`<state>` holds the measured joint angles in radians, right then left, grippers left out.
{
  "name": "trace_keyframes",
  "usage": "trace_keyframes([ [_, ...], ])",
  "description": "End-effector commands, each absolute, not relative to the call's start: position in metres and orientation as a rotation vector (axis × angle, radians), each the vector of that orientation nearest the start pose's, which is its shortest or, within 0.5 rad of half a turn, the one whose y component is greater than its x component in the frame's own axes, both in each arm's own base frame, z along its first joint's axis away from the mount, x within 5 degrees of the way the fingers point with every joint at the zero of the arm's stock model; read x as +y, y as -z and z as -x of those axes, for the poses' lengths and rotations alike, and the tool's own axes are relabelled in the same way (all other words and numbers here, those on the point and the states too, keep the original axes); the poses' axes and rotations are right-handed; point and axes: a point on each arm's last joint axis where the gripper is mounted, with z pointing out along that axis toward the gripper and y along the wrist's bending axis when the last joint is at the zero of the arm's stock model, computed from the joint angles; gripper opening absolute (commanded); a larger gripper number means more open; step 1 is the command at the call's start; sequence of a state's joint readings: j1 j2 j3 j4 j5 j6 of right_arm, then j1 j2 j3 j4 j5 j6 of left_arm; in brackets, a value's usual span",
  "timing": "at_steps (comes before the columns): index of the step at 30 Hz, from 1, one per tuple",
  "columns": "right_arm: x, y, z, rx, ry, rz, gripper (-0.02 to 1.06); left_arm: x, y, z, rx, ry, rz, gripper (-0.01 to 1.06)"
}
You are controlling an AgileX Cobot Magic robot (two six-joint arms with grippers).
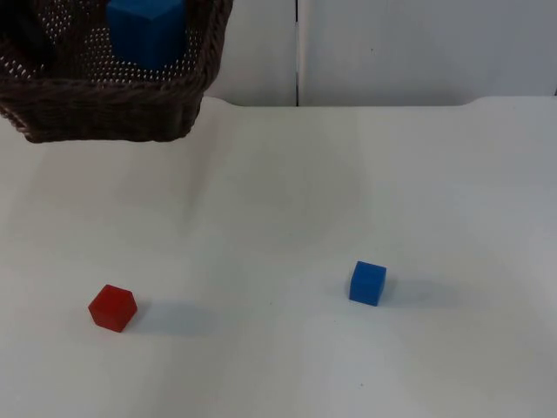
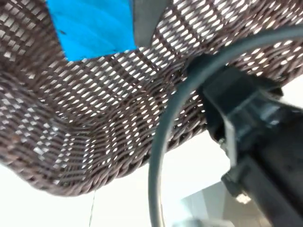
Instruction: Pick up the basket with the left hand and place the largest block into the basket with the right hand.
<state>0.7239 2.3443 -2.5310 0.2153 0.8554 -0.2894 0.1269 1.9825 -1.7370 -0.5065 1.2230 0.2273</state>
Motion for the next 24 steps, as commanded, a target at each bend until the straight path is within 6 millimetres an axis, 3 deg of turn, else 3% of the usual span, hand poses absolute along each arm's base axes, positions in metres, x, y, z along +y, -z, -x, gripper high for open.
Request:
trace_keyframes([
  [1,0.355,-0.360,-0.383,1.944,-0.498,1.019,0.75,0.010,-0.277,-0.419,2.769,0.685,0.047,0.00],
  [10,0.319,-0.393,-0.362,2.070,-0.470,1.081,0.75,0.010,-0.277,-0.419,2.768,0.684,0.040,0.00],
  [19,0.304,-0.425,-0.345,2.040,-0.484,1.059,0.75,0.010,-0.276,-0.419,2.770,0.684,0.038,0.00],
  [24,0.301,-0.431,-0.342,2.034,-0.490,1.048,0.75,0.010,-0.272,-0.421,2.778,0.687,0.041,0.00],
])
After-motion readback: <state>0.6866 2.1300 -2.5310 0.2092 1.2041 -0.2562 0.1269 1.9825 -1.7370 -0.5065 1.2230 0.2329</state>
